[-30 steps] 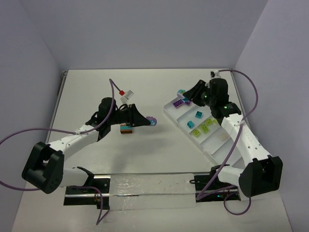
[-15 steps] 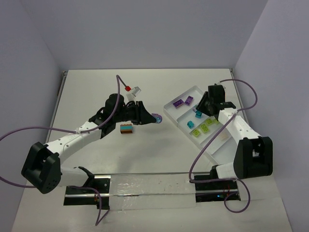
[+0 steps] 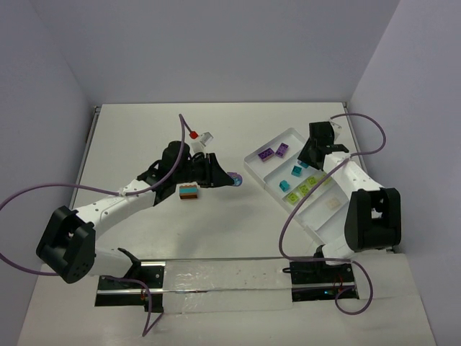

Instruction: Sort the legos into containers by color

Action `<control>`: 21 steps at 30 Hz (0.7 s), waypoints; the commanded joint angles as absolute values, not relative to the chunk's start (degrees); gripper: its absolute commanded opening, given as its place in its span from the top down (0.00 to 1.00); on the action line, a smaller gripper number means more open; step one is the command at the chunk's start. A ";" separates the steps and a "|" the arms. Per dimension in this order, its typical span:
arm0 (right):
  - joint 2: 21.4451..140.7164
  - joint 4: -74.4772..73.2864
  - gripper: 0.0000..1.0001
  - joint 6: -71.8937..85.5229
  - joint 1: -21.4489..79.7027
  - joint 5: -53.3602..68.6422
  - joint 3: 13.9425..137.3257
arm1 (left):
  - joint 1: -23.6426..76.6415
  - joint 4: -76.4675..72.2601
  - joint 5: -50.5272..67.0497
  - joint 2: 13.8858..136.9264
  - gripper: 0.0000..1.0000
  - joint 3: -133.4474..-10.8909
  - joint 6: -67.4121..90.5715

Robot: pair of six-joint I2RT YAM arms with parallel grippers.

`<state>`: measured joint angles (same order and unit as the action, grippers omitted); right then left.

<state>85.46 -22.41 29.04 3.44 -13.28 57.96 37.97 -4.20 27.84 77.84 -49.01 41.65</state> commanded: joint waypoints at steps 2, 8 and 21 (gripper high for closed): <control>88.71 -21.80 0.90 29.09 2.22 -19.90 63.06 | 38.65 -5.08 26.90 76.83 1.00 -51.77 41.42; 92.42 -21.62 0.75 29.79 2.11 -18.95 65.71 | 38.84 -3.89 25.94 76.29 1.00 -51.94 41.05; 91.34 -23.00 0.42 30.01 2.11 -15.74 66.60 | 39.02 -2.31 25.08 75.32 1.00 -53.09 41.07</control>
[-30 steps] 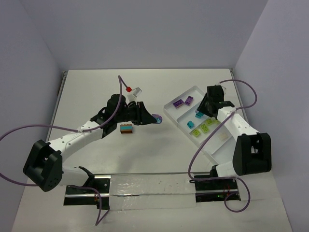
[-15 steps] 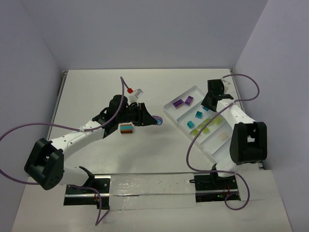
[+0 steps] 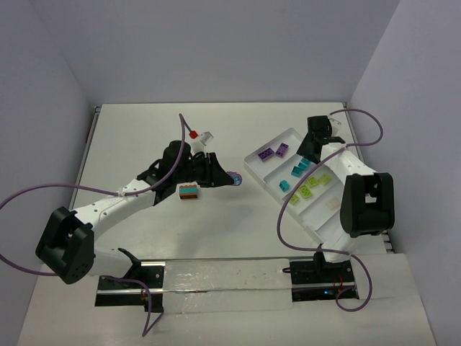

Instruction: Sort the legos into containers by color

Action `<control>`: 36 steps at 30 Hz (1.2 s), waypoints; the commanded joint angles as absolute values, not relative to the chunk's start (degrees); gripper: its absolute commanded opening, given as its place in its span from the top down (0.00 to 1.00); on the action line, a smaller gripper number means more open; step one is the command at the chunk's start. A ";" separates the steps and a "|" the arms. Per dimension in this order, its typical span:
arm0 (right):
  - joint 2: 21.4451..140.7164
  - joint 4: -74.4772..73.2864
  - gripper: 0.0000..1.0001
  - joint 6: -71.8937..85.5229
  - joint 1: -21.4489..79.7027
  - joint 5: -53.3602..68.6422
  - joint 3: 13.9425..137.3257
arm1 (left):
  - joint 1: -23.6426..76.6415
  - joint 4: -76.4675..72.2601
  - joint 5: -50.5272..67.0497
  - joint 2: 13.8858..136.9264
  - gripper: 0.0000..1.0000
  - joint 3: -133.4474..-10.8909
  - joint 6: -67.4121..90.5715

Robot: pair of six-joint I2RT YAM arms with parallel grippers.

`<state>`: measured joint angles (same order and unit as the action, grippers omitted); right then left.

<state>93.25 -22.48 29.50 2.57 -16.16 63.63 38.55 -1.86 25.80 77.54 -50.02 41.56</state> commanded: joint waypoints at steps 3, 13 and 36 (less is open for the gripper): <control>89.29 -23.20 0.42 30.16 2.11 -14.47 66.13 | 39.02 -2.07 25.19 75.56 1.00 -53.56 41.57; 77.10 -25.18 0.31 29.80 2.11 -6.81 61.87 | 41.91 -0.18 23.32 79.98 1.00 -58.23 40.85; 50.99 -28.48 0.32 30.82 2.14 -1.54 51.45 | 47.95 3.37 26.07 99.19 1.00 -78.21 40.49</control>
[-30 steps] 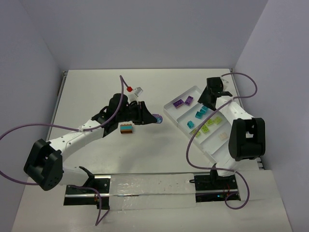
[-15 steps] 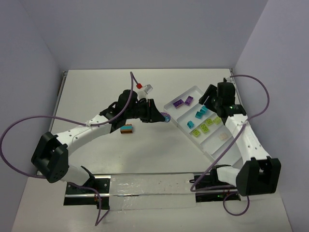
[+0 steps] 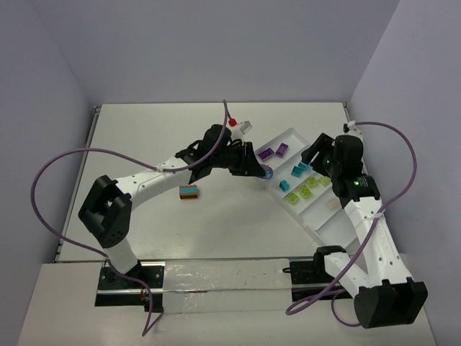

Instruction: Sort the legos into containers by color

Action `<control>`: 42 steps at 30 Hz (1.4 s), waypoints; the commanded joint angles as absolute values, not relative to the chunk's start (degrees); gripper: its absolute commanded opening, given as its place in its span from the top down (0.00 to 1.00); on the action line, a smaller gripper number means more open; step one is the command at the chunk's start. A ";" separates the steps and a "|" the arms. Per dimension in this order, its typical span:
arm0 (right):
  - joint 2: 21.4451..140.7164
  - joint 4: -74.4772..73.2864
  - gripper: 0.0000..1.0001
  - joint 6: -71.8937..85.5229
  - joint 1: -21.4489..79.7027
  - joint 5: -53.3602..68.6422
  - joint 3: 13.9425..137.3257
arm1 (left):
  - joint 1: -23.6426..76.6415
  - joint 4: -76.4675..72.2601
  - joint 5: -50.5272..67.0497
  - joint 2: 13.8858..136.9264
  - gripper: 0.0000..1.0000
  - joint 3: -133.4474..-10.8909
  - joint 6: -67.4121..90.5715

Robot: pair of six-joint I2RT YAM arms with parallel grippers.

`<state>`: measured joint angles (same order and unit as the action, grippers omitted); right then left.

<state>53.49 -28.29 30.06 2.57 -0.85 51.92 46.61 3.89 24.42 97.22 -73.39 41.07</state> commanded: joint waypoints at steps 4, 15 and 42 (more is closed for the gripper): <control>49.53 -28.89 0.32 31.83 2.11 -0.82 51.87 | 49.58 4.13 26.36 102.14 1.00 -81.38 39.99; 47.32 -30.26 0.32 33.06 2.11 -4.46 54.59 | 48.23 20.07 4.34 118.29 0.99 -101.81 36.13; 50.21 -27.48 0.29 31.46 3.84 -0.19 53.89 | 44.31 27.10 -10.18 108.06 0.04 -90.98 37.31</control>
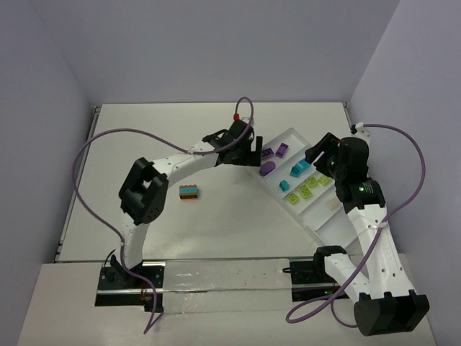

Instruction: Sort the legos into containers by color

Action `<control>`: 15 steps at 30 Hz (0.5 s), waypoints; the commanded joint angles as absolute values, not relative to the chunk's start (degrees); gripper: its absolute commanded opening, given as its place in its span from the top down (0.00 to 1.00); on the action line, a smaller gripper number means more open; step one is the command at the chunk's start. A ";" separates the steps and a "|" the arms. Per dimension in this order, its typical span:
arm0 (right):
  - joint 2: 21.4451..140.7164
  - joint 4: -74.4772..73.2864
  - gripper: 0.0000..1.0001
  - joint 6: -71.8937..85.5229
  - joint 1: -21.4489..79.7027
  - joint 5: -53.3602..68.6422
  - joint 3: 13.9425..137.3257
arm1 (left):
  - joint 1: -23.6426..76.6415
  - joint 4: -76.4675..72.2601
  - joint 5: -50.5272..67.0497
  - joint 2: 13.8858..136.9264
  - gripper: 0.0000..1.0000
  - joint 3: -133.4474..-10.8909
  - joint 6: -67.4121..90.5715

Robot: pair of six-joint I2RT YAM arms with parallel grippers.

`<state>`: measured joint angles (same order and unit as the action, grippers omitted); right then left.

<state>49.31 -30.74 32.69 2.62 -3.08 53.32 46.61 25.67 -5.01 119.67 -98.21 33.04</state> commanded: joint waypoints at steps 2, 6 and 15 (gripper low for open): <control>51.88 -25.33 0.25 28.92 6.47 3.62 54.05 | 39.93 25.26 -9.94 98.57 0.04 -81.18 41.37; 56.68 -21.83 0.24 27.39 20.43 1.24 54.26 | 36.83 27.24 -16.02 87.23 0.03 -66.40 47.12; 73.00 -18.49 0.24 29.39 32.05 -0.36 60.55 | 31.32 27.90 -13.35 76.99 0.01 -52.63 45.48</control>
<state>69.53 -22.55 28.84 31.01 0.96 55.50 32.43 28.51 -14.10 76.06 -55.14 46.33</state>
